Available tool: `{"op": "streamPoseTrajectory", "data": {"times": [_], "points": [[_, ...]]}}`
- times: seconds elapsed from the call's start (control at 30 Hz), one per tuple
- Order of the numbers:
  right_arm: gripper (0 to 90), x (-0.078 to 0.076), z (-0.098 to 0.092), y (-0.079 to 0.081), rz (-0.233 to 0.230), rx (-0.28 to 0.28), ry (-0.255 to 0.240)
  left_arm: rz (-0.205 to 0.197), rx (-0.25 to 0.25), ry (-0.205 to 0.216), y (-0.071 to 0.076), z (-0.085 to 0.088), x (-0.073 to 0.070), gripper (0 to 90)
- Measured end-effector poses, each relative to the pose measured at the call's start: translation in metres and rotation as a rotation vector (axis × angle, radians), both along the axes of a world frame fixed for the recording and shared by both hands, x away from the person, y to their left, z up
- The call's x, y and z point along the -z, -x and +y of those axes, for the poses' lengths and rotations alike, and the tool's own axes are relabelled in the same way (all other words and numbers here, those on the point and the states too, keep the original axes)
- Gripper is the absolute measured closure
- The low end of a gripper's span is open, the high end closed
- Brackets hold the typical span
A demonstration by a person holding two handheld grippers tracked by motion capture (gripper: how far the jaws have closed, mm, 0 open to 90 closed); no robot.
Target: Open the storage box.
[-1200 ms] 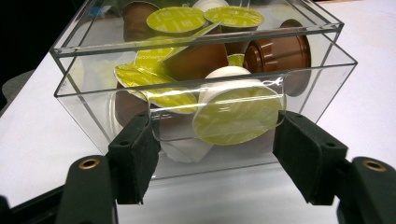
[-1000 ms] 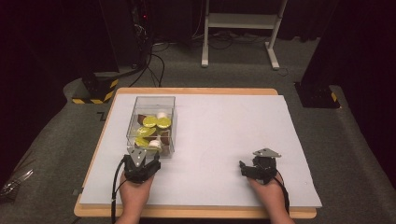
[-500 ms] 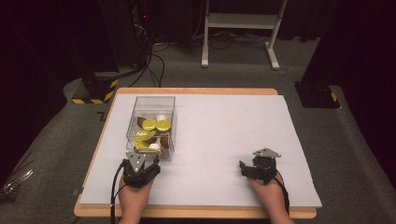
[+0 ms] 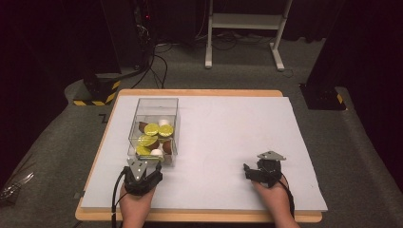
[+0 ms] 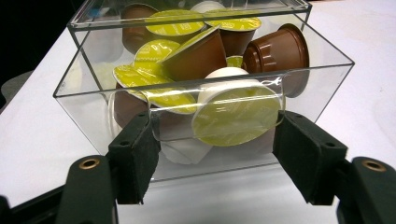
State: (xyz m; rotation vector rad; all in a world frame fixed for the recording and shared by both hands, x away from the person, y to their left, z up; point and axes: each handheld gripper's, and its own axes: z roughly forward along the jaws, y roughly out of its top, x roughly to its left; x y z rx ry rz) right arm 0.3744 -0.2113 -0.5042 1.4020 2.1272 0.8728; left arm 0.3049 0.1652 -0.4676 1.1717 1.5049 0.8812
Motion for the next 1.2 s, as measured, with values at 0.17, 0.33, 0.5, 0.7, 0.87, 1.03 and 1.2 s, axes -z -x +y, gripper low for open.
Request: {"op": "streamPoseTrajectory", "data": {"times": [0.17, 0.33, 0.5, 0.7, 0.87, 1.03, 1.2], "points": [[17.2, 0.000, 0.000, 0.000, -0.001, -0.001, 0.001, -0.001, 0.002, 0.000, 0.003, -0.001, 0.000, 32.8], [17.2, 0.000, 0.000, 0.000, -0.002, -0.001, 0.001, -0.001, 0.005, 0.003, 0.005, -0.001, 0.001, 32.8], [17.2, 0.000, 0.000, 0.000, 0.000, 0.000, 0.000, -0.001, 0.009, 0.002, 0.007, -0.001, 0.001, 32.8], [17.2, 0.000, 0.000, 0.000, 0.000, 0.000, 0.000, -0.003, 0.032, 0.031, 0.008, 0.002, 0.000, 32.1], [17.2, 0.000, 0.000, 0.000, 0.000, 0.000, 0.000, -0.020, 0.037, 0.034, 0.012, 0.005, -0.005, 30.8], [17.2, 0.000, 0.000, 0.000, 0.000, 0.000, 0.000, -0.042, 0.044, 0.053, 0.016, 0.011, -0.012, 31.1], [17.2, 0.000, 0.000, 0.000, 0.000, 0.000, 0.000, -0.072, 0.048, 0.047, 0.020, 0.019, -0.019, 36.0]]}}
